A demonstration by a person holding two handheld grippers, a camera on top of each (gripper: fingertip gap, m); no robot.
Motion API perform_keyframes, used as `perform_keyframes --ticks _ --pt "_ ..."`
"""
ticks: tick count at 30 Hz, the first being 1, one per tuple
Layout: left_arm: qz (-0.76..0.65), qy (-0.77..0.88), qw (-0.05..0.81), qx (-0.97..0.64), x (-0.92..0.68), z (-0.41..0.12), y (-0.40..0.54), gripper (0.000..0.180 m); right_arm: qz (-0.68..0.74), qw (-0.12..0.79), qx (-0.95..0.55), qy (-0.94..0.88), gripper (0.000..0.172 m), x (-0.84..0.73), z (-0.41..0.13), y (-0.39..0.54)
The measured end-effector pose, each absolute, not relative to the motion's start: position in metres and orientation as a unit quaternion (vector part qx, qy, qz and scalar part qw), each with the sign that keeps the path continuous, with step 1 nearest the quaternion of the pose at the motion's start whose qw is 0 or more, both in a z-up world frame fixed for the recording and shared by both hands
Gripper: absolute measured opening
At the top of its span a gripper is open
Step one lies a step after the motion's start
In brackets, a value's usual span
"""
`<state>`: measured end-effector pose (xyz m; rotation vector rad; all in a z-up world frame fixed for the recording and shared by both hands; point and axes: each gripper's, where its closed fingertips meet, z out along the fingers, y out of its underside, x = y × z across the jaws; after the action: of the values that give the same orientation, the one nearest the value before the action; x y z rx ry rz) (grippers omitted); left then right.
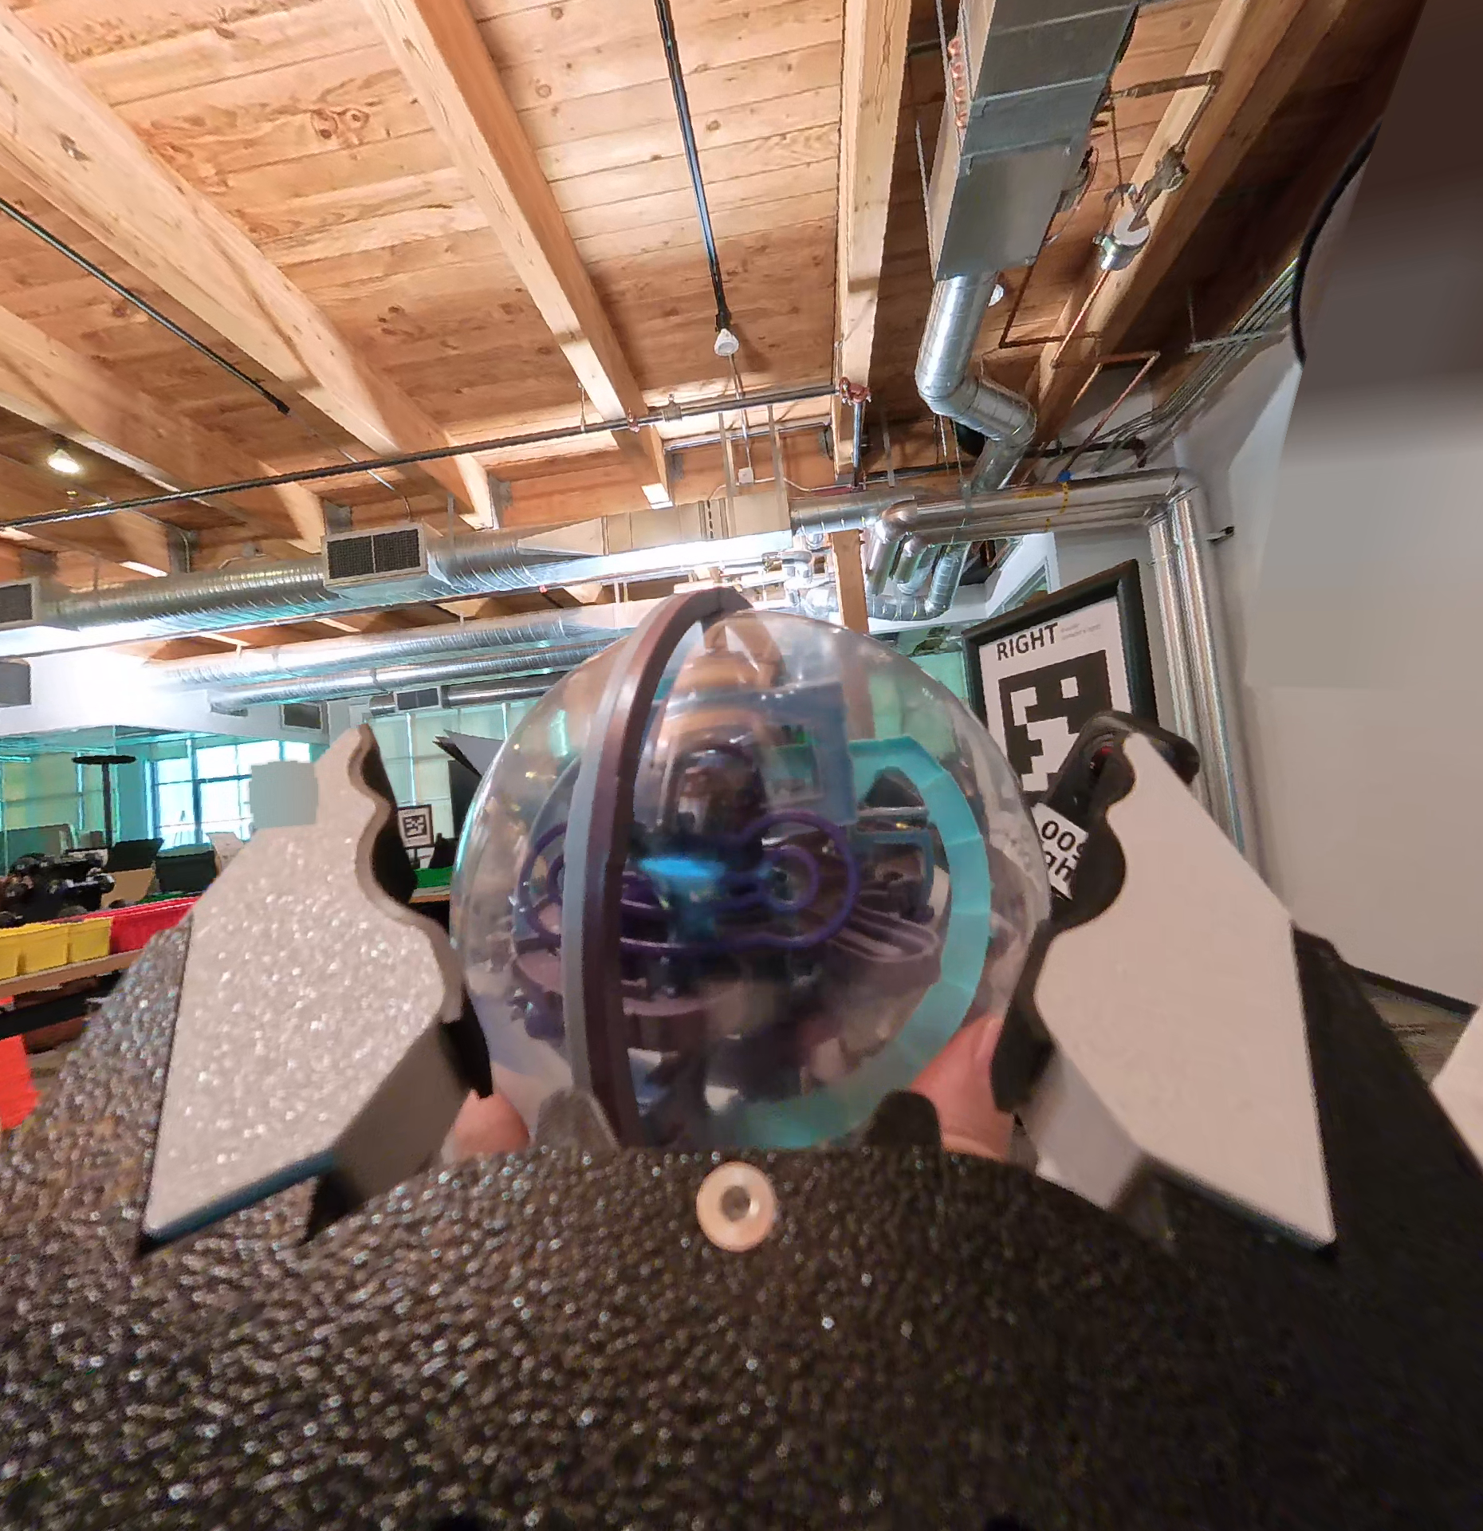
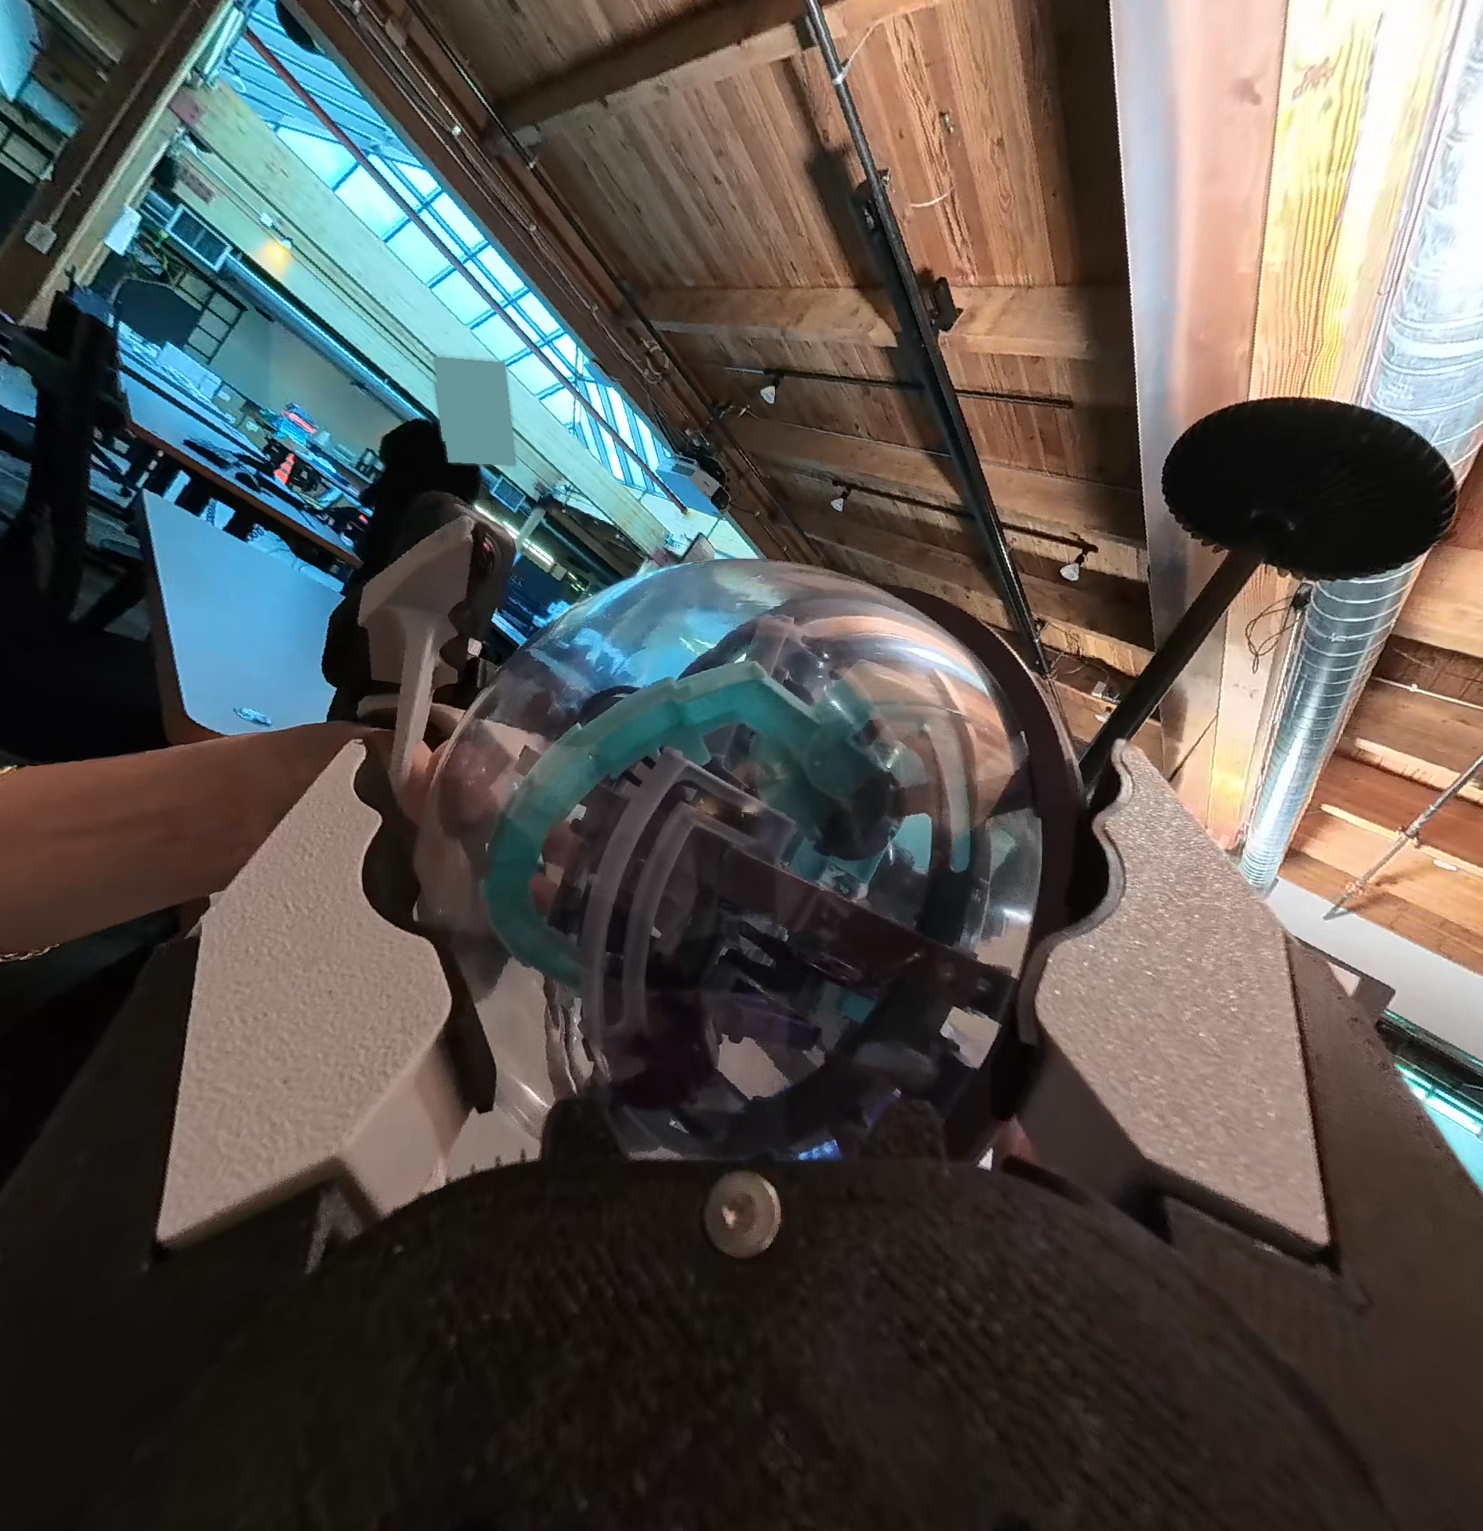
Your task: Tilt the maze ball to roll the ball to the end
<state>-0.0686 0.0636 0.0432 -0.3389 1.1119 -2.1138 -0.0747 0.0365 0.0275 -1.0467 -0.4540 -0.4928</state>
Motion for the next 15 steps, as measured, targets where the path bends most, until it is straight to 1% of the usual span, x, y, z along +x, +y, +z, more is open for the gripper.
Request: perform_keyframes --ticks 9,15 --pt "-0.81 0.425 0.393 -0.095 -0.084 0.054 0.061 0.157 -0.224 0.833 -0.443 -0.244 0.157 -0.093 0.036 0.027" --pt "-0.807 0.428 0.4 -0.078 -0.09 0.056 0.057 0.157 -0.234 0.833 -0.433 -0.253 0.156 -0.099 0.039 0.025"
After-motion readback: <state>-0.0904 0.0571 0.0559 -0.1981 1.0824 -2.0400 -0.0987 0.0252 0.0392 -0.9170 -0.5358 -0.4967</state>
